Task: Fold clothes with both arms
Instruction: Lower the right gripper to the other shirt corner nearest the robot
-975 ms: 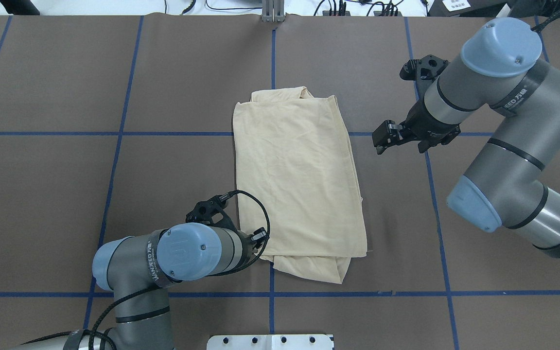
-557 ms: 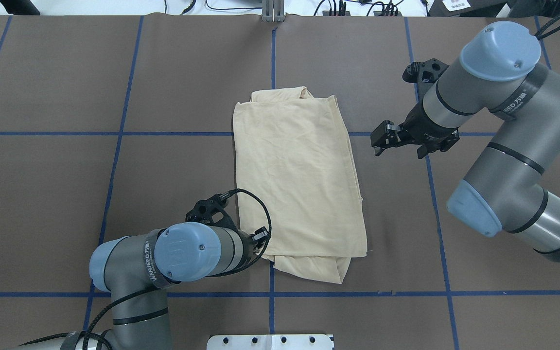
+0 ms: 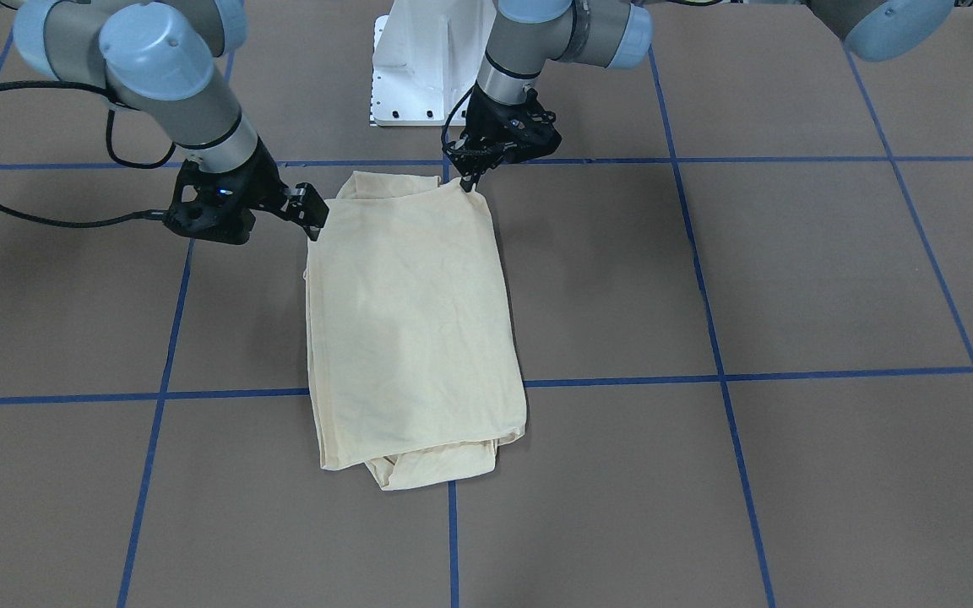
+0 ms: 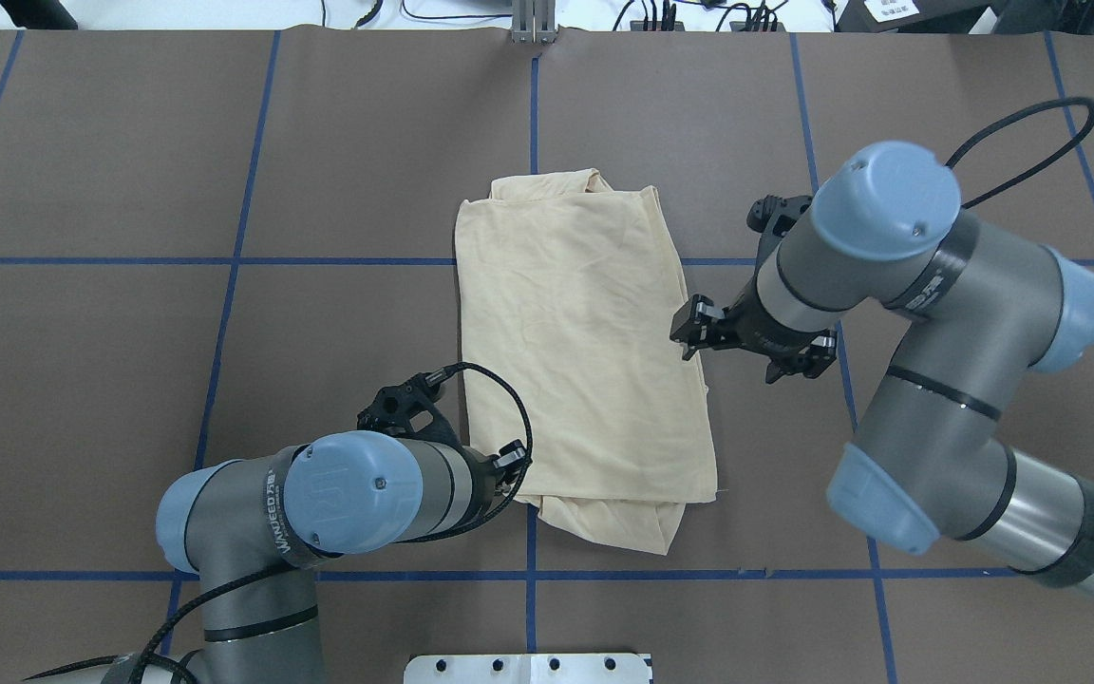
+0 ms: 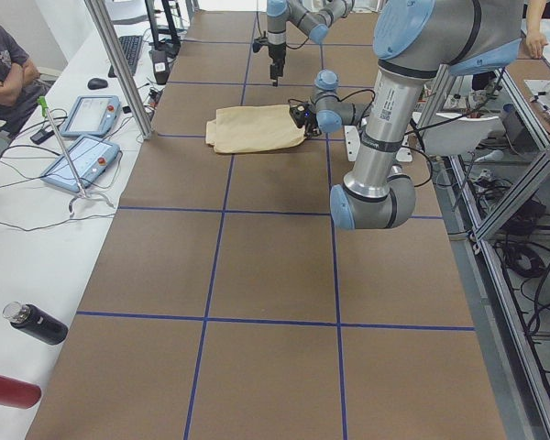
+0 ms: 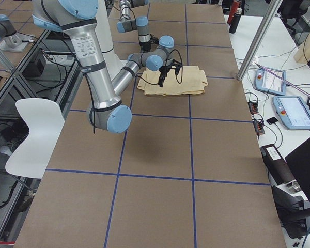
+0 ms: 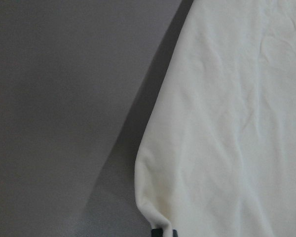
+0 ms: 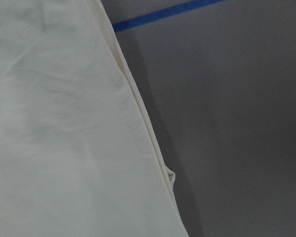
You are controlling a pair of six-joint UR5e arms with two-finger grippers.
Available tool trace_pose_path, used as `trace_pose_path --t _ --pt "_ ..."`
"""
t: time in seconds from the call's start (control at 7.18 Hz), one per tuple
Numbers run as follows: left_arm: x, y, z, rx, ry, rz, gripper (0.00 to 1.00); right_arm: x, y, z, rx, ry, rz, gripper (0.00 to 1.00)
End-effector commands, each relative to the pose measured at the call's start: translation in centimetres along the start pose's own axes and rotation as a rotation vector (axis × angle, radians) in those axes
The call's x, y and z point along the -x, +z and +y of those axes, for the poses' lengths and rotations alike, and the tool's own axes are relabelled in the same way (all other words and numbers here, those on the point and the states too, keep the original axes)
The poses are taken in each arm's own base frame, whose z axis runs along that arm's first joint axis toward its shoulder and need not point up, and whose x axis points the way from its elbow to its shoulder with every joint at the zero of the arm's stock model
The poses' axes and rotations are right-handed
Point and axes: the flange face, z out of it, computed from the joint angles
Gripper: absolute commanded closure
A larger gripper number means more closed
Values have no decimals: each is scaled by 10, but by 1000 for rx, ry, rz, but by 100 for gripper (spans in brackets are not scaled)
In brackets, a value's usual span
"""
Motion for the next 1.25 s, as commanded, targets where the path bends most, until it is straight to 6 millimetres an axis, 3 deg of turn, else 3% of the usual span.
trace_pose_path --t 0.0,0.14,0.28,0.56,1.11 --pt "-1 -3 0 3 0 3 100 31 28 60 -29 124 7 0" --pt "-3 -7 2 7 0 11 100 35 44 81 -37 163 22 1" --pt "-4 -8 2 9 1 14 100 35 56 90 -56 167 39 1" --pt "-6 -10 3 13 1 17 100 31 81 92 -63 167 85 1" --pt "-6 -10 4 16 2 18 100 23 97 107 -47 152 122 1"
